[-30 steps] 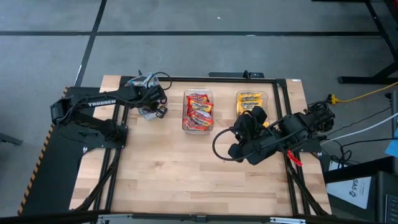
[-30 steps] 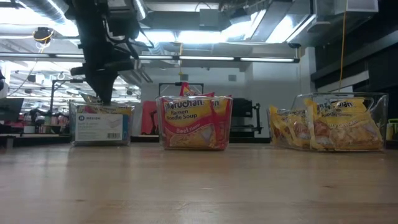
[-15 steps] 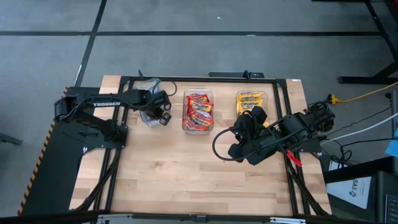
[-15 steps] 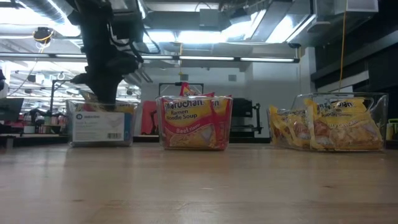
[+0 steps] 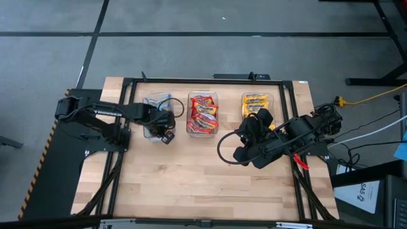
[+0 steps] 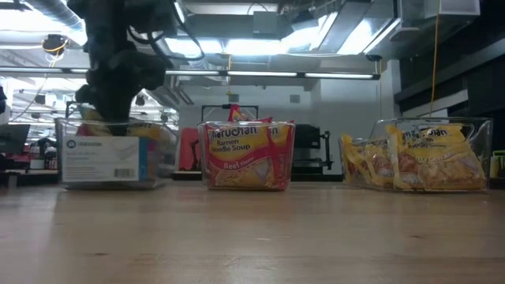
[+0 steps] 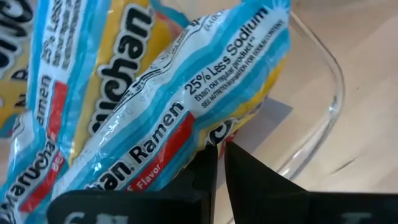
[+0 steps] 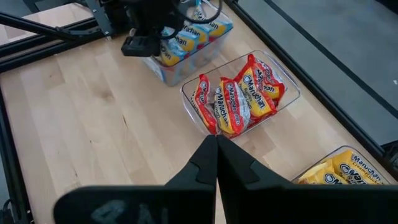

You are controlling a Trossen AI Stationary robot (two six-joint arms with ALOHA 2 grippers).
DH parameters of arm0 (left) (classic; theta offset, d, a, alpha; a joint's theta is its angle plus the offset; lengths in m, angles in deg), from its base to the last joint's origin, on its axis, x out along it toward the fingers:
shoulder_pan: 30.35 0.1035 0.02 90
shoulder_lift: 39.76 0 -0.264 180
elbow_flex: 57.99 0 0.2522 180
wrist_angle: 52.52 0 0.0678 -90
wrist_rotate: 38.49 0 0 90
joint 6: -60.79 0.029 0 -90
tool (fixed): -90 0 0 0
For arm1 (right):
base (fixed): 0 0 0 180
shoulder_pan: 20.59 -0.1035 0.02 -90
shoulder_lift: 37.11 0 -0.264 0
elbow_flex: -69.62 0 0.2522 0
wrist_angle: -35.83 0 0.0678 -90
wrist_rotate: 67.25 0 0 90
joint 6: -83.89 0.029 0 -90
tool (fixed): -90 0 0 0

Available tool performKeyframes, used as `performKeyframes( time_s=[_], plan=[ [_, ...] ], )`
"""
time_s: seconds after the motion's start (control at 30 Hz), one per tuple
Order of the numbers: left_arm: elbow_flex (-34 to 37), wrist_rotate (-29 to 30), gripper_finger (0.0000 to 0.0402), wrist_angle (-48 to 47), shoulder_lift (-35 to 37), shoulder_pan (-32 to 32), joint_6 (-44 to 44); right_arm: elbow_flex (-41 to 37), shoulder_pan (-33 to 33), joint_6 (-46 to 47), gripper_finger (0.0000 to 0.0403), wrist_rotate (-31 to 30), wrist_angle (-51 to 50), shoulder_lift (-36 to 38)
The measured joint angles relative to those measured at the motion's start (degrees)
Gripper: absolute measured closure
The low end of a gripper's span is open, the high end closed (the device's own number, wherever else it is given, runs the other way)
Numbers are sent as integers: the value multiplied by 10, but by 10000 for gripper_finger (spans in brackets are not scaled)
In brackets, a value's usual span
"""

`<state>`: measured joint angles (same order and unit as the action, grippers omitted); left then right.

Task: Sort Maruchan noodles
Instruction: Adjust the left transparent basket, then return to home position

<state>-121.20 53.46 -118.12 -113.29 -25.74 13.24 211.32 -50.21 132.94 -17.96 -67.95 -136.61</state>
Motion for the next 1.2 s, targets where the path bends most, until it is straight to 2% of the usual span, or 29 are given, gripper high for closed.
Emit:
performKeyframes(
  time_s=[0.23,0.47,0.67,0.83,1.0,1.1,1.2],
  plan=[
    [0,5,376,-13,0,-33,-30,0,0,0,403,-1,0,0],
    [-20,22,376,-25,7,-36,-29,0,0,-6,403,-1,0,0],
    [-99,53,376,-92,13,-36,-11,0,0,-10,403,0,0,0],
    [-195,19,376,-160,13,-50,47,-3,0,-33,401,-35,0,0],
    [-279,2,376,-270,38,-96,100,-3,-2,-101,390,-10,0,0],
    [-283,2,376,-290,80,-140,105,-22,-7,-107,385,2,0,0],
    [-262,37,376,-279,147,-196,82,-53,-19,-97,385,-27,0,6]
  ],
)
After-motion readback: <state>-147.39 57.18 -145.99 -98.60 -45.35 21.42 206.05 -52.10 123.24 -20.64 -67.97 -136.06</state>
